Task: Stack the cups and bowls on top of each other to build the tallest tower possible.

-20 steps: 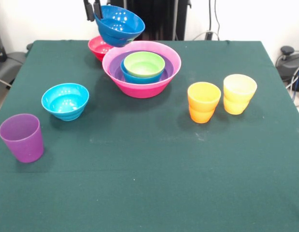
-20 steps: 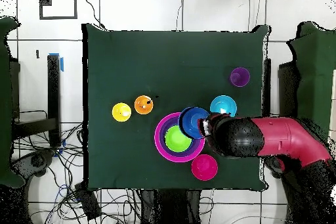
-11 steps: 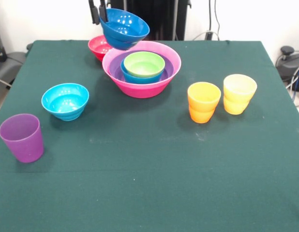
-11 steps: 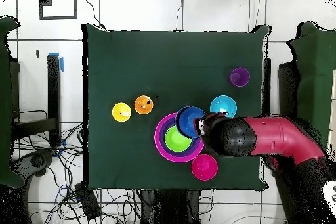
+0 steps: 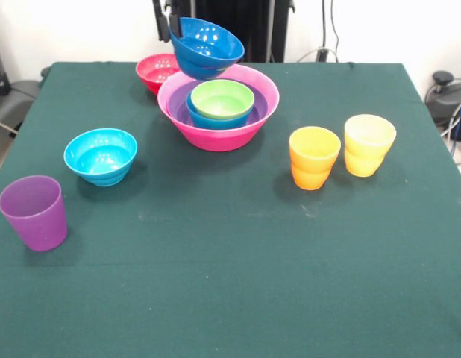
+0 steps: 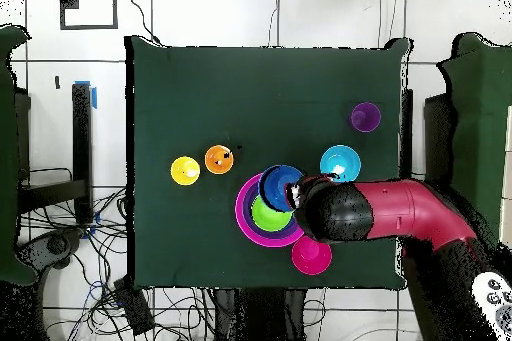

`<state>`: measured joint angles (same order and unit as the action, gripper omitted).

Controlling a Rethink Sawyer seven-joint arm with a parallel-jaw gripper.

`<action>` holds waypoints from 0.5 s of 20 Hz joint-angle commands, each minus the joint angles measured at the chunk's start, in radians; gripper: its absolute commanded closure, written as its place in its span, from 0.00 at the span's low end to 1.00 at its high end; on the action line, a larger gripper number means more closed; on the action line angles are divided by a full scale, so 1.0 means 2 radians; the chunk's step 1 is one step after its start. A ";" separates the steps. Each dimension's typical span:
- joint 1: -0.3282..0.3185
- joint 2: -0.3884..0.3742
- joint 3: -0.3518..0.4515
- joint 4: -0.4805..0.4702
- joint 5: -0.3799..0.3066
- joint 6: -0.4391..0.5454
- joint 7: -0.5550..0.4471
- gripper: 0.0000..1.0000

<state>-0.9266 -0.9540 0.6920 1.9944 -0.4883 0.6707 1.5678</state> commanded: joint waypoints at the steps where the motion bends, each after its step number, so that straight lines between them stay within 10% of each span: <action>1: 0.035 0.019 -0.038 0.035 0.010 -0.044 0.086 1.00; 10: 0.045 0.024 -0.048 0.033 0.017 -0.051 0.081 1.00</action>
<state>-0.8883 -0.9534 0.6564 2.0174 -0.4815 0.6206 1.5760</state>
